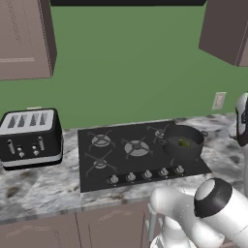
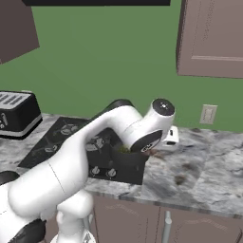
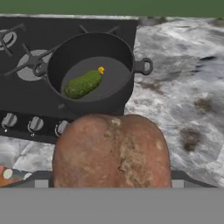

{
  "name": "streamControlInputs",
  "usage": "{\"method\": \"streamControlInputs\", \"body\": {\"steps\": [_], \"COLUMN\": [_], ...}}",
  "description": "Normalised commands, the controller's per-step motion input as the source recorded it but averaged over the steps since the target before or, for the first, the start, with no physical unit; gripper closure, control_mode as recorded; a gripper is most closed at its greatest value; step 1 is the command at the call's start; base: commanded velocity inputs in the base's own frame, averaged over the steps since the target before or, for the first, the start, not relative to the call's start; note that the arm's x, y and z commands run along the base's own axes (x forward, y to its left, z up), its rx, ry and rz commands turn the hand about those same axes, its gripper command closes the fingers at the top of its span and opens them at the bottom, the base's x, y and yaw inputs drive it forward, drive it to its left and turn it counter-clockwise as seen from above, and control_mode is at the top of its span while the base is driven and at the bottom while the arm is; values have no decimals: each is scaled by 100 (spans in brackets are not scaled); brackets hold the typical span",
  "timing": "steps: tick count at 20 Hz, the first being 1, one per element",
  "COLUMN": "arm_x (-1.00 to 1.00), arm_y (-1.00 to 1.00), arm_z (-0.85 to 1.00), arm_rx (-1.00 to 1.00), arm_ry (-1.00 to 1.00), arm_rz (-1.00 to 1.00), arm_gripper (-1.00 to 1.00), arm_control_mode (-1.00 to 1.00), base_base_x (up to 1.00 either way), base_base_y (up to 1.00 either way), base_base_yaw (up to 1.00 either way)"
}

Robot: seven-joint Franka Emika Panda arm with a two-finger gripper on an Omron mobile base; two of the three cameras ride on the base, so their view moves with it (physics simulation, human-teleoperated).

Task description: Put the potato and cucumber in the pot. Retrieve the spatula and lightly stir the vegetables in the pot.

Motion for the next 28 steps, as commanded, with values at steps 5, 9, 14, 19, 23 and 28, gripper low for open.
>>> {"method": "streamControlInputs", "body": {"steps": [5,9,14,19,23,28], "arm_x": [3,16,21,36,39,47], "arm_y": [73,55,50,36,16,0], "arm_z": [27,45,25,2,-9,-31], "arm_rx": [0,0,-4,-9,-1,0], "arm_ry": [0,8,18,16,16,21], "arm_rz": [-16,-15,-18,-19,-14,-1], "arm_gripper": [100,100,100,100,100,100], "arm_control_mode": [-100,-100,-100,-100,-100,-100], "base_base_x": [0,0,0,0,0,0], "base_base_y": [0,0,0,0,0,0], "base_base_yaw": [0,0,0,0,0,0]}}
